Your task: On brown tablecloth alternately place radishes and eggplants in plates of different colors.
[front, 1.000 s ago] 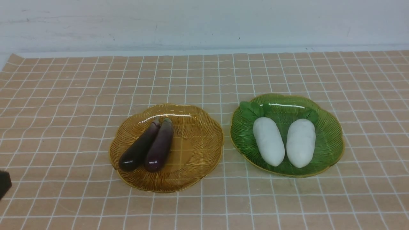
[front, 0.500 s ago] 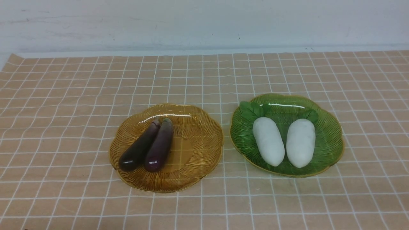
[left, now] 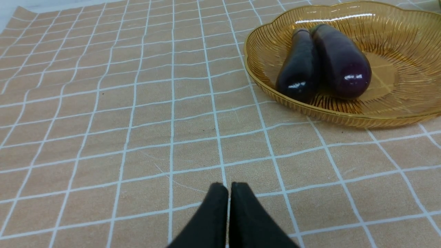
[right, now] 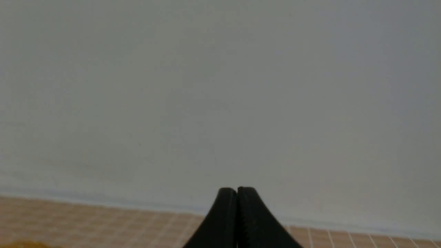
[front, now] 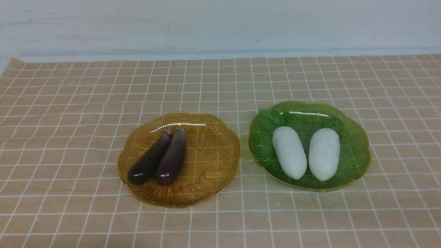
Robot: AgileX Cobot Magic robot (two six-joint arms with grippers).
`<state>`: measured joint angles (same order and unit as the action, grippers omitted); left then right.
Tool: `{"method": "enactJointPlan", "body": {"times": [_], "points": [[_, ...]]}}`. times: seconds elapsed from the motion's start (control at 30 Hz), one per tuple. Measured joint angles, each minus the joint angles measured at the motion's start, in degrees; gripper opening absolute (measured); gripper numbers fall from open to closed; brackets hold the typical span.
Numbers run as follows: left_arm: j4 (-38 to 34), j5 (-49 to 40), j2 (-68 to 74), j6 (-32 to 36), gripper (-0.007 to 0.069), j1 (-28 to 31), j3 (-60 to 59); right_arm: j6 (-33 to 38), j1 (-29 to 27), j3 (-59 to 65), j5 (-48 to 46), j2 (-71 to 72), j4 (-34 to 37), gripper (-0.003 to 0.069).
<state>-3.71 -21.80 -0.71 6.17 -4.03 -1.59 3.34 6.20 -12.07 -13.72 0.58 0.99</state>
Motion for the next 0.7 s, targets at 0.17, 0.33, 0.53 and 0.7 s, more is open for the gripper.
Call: {"method": "enactJointPlan", "body": {"times": [0.17,0.33,0.53,0.7], "points": [[0.0,0.0,0.0,0.0,-0.0004,0.0,0.0,0.0,-3.6,6.1,-2.7,0.0,-2.3,-0.0015],[0.0,0.1,0.0,0.0,-0.0004,0.0,0.0,0.0,-6.2,13.1,-4.7,0.0,-2.5,-0.0015],[0.0,0.1,0.0,0.0,-0.0004,0.0,0.0,0.0,-6.9,13.7,-8.5,0.0,-2.5,-0.0015],[0.0,0.1,0.0,0.0,-0.0004,0.0,0.0,0.0,-7.0,13.6,-8.8,0.0,-2.5,-0.0015]]}}
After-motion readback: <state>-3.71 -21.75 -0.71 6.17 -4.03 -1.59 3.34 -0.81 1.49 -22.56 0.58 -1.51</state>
